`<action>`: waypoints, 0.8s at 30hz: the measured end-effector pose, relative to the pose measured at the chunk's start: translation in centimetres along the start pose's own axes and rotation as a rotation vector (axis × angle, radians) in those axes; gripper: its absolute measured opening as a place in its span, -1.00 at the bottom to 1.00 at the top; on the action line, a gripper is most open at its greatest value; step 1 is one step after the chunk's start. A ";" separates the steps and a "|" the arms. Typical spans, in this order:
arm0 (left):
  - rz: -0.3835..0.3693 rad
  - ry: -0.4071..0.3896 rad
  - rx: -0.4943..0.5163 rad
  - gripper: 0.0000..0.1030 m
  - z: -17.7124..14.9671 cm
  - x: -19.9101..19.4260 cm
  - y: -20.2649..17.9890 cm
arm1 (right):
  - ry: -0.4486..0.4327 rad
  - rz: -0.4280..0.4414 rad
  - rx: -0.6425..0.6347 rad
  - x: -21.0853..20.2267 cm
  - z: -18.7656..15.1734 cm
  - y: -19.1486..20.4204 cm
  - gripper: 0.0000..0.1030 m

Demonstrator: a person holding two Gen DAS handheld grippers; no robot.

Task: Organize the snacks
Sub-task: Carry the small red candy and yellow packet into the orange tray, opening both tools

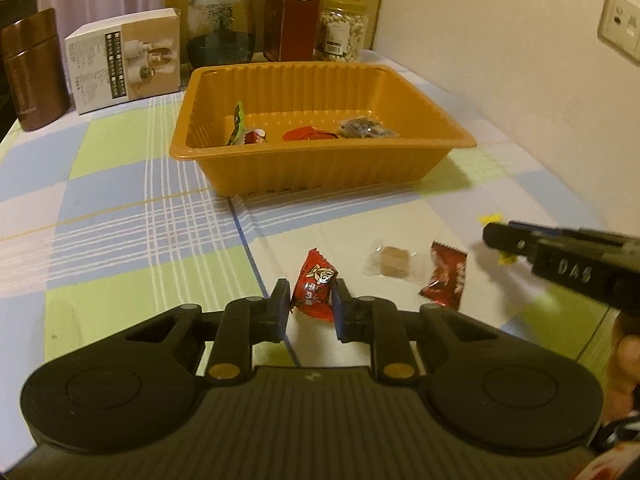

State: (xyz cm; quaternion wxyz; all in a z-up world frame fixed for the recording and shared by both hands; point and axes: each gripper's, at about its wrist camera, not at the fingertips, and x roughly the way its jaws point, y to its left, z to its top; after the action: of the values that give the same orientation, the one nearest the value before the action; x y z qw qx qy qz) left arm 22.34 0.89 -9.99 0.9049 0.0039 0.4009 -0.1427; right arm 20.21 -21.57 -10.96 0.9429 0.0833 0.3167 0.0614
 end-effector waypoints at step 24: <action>-0.022 -0.078 -0.036 -0.62 2.2 -1.8 -1.8 | -0.053 0.010 -0.047 -1.7 1.4 -0.4 -0.57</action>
State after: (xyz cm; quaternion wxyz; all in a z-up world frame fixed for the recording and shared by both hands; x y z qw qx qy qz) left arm 22.32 -0.65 -7.01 0.9181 -0.0225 0.3679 -0.1453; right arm 19.74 -22.40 -8.89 0.9523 0.0643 0.2896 0.0712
